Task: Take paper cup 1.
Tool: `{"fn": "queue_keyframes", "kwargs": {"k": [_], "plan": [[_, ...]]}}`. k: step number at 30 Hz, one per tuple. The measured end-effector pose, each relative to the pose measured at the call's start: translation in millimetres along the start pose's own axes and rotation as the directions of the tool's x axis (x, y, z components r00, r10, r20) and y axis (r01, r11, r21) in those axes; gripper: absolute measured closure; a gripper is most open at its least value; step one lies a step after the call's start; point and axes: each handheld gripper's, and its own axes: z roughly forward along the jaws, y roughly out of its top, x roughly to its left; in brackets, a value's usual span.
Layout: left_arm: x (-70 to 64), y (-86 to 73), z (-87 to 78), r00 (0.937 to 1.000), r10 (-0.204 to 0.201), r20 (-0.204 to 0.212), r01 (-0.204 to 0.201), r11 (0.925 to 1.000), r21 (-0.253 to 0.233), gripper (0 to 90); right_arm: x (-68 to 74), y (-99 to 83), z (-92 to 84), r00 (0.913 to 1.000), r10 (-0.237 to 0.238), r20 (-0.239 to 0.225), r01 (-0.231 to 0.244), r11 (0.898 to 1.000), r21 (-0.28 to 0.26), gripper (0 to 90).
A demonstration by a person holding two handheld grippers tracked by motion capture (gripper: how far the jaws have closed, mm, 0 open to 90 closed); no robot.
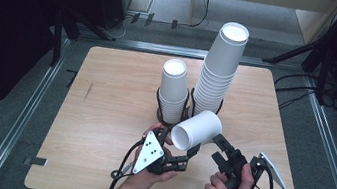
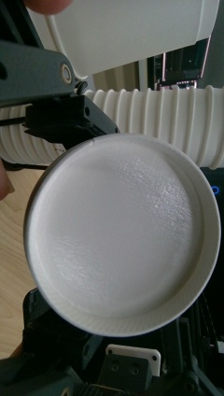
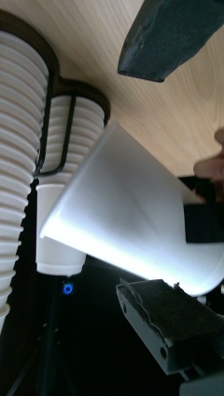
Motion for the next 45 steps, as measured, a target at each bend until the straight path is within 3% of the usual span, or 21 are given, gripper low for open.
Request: {"fn": "queue_keyframes", "kwargs": {"k": [1,3,5,9,11,12,21,27,31,39,45], "plan": [[-0.6,-0.3,0.7,1.0000,0.005,0.001,-0.005,1.0000,0.003,23.9,1.1,-1.5,1.0,0.9991,0.038,-0.017,-0.038,0.999,-0.004,0.0],[-1.0,-0.5,1.2,1.0000,0.004,0.002,-0.004,1.0000,0.001,23.9,1.4,-2.4,1.8,0.9983,0.054,-0.021,-0.054,0.999,-0.005,0.0],[-1.7,-0.8,1.6,0.9999,0.009,0.004,-0.010,1.0000,0.003,23.9,1.8,-5.6,5.0,0.9933,0.112,-0.029,-0.112,0.994,0.009,0.0],[-2.1,-1.2,1.4,0.9999,0.013,0.007,-0.013,0.9999,0.005,23.9,0.8,-9.0,9.7,0.9892,0.142,-0.036,-0.141,0.990,0.022,0.0],[-2.5,-1.4,1.1,0.9998,0.020,0.006,-0.020,0.9998,0.005,24.0,0.1,-10.1,15.6,0.9826,0.181,-0.041,-0.180,0.983,0.032,0.0],[-2.5,-1.4,1.1,0.9998,0.020,0.006,-0.020,0.9998,0.005,24.0,0.1,-10.1,15.6,0.9826,0.181,-0.041,-0.180,0.983,0.032,0.0],[-6.7,-1.0,-1.2,0.9981,0.061,-0.008,-0.061,0.9981,-0.007,24.0,0.1,-9.0,24.3,0.9538,0.291,-0.075,-0.287,0.956,0.053,0.0],[-9.6,-1.9,-0.9,0.9978,0.066,0.000,-0.066,0.9978,-0.008,24.0,0.8,-10.6,26.2,0.9457,0.314,-0.083,-0.310,0.949,0.061,0.0],[-11.9,-3.5,-0.4,0.9975,0.070,0.008,-0.070,0.9975,-0.007,24.0,-3.4,-10.9,32.6,0.9334,0.345,-0.098,-0.340,0.938,0.071,0.0],[-12.1,-4.1,-1.2,0.9971,0.075,0.015,-0.074,0.9971,-0.013,24.0,-9.2,-4.1,36.2,0.9177,0.381,-0.111,-0.375,0.924,0.075,0.0],[-14.5,-4.6,-1.9,0.9957,0.089,0.029,-0.088,0.9960,-0.016,24.0,-11.4,-2.7,38.9,0.9129,0.390,-0.121,-0.383,0.921,0.078,0.0]]}}
